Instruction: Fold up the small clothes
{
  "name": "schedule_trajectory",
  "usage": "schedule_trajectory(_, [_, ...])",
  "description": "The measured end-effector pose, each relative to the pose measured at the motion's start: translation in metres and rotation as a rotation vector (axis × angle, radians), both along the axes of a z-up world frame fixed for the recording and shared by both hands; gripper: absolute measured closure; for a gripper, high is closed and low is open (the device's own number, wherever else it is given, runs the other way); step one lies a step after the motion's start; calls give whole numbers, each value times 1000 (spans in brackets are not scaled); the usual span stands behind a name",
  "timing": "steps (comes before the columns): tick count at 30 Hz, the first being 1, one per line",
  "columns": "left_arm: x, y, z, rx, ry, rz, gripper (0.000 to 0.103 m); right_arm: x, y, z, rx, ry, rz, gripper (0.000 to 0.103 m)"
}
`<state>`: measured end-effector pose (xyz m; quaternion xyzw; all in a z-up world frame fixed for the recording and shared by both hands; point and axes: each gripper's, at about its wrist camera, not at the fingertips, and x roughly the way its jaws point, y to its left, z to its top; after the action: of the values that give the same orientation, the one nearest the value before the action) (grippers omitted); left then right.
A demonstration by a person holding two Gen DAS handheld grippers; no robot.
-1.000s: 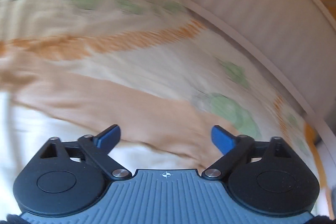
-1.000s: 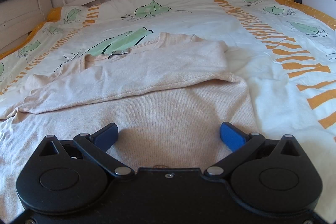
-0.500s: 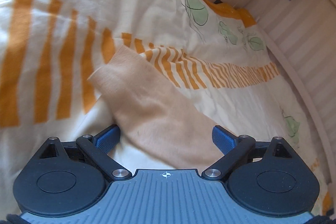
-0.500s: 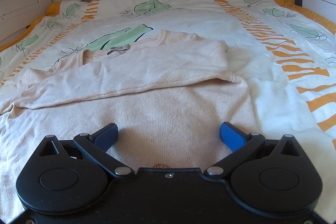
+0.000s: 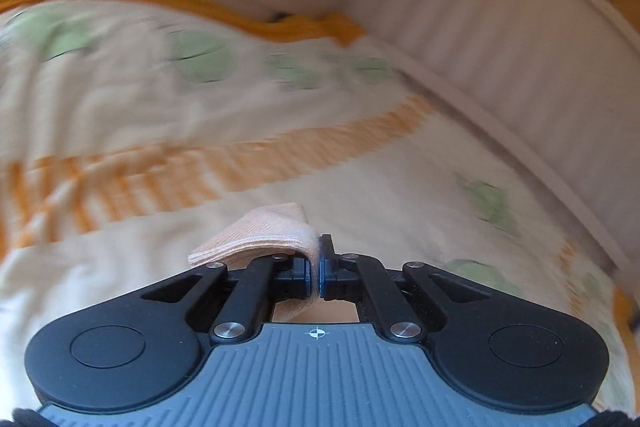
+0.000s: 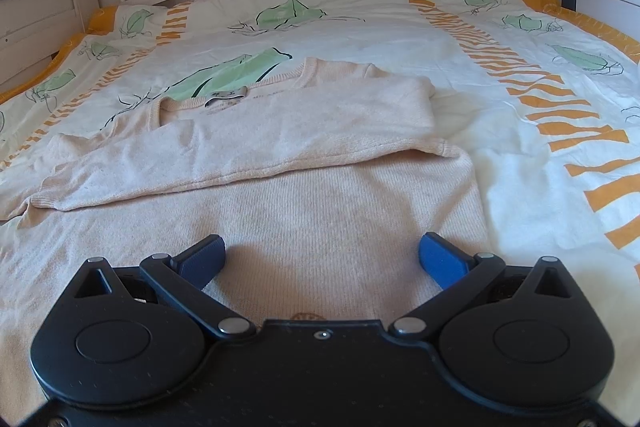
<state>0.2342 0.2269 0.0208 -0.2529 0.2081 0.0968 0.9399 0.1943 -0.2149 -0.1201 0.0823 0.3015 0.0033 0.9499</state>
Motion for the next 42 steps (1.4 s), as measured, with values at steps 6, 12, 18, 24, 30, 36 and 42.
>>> schedule_trajectory(6, [26, -139, 23, 62, -77, -320, 100, -1, -2, 0, 16, -5, 1, 0])
schedule_trajectory(12, [48, -246, -19, 66, 1, -525, 98, -2, -4, 0, 31, -10, 3, 0])
schedule_trajectory(18, [52, -289, -62, 75, 97, -725, 25, -3, -6, -1, 48, -16, 4, 0])
schedule_trajectory(24, [17, -279, -73, 241, 92, -766, 23, -4, -6, 0, 57, -17, 5, 0])
schedule_trajectory(30, [2, -222, -92, 323, 199, -671, 23, -3, -8, 0, 64, -17, 5, 0])
schedule_trajectory(36, [6, -160, -105, 266, 244, -541, 23, -3, -5, 0, 50, -9, 3, 0])
schedule_trajectory(42, [19, -138, -109, 176, 215, -472, 23, -1, -5, 2, 50, 6, 8, 0])
